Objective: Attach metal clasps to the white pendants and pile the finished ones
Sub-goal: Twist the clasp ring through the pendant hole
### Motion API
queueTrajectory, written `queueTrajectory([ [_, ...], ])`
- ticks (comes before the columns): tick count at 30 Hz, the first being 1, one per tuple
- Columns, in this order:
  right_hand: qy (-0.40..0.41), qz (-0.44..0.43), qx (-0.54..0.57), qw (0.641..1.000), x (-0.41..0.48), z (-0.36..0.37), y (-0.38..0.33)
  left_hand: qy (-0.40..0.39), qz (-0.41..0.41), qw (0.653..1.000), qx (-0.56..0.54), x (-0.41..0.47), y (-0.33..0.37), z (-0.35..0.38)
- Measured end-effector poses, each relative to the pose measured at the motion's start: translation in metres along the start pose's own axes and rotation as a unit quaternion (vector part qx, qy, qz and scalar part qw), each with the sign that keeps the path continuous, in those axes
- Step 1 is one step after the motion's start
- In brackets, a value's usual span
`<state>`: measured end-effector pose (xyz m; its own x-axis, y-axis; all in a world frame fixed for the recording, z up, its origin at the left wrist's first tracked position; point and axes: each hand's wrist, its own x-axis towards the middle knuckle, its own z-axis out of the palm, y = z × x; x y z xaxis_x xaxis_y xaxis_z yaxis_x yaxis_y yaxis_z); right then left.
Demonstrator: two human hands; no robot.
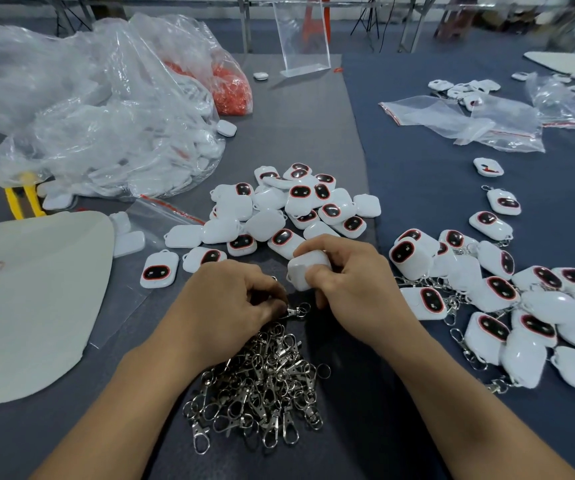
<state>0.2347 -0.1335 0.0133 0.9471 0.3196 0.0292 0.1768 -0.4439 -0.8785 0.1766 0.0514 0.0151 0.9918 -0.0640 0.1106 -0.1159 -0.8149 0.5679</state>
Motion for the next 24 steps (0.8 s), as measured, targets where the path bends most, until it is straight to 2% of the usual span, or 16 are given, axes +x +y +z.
queueTrajectory([
  [7, 0.0, 0.009, 0.036, 0.999, 0.0, 0.0, 0.0, 0.019, 0.025, 0.999, 0.008, 0.0, -0.002, -0.007],
  [13, 0.001, 0.009, 0.046, 0.999, -0.001, 0.001, 0.0, -0.017, 0.018, 0.999, 0.045, 0.003, 0.001, -0.006],
  [17, 0.015, 0.019, 0.073, 0.997, -0.001, 0.001, -0.001, 0.007, 0.036, 0.997, 0.062, -0.006, 0.004, 0.002],
  [19, 0.023, 0.012, 0.068, 0.997, -0.001, 0.002, 0.0, 0.046, 0.047, 0.997, 0.037, -0.007, 0.006, 0.003],
  [22, 0.036, -0.016, 0.069, 0.997, -0.003, 0.001, -0.001, 0.116, 0.032, 0.99, -0.076, -0.006, 0.008, 0.003],
  [24, 0.021, -0.037, 0.082, 0.996, -0.006, 0.0, -0.004, 0.132, 0.007, 0.981, -0.145, -0.003, 0.008, 0.004],
])
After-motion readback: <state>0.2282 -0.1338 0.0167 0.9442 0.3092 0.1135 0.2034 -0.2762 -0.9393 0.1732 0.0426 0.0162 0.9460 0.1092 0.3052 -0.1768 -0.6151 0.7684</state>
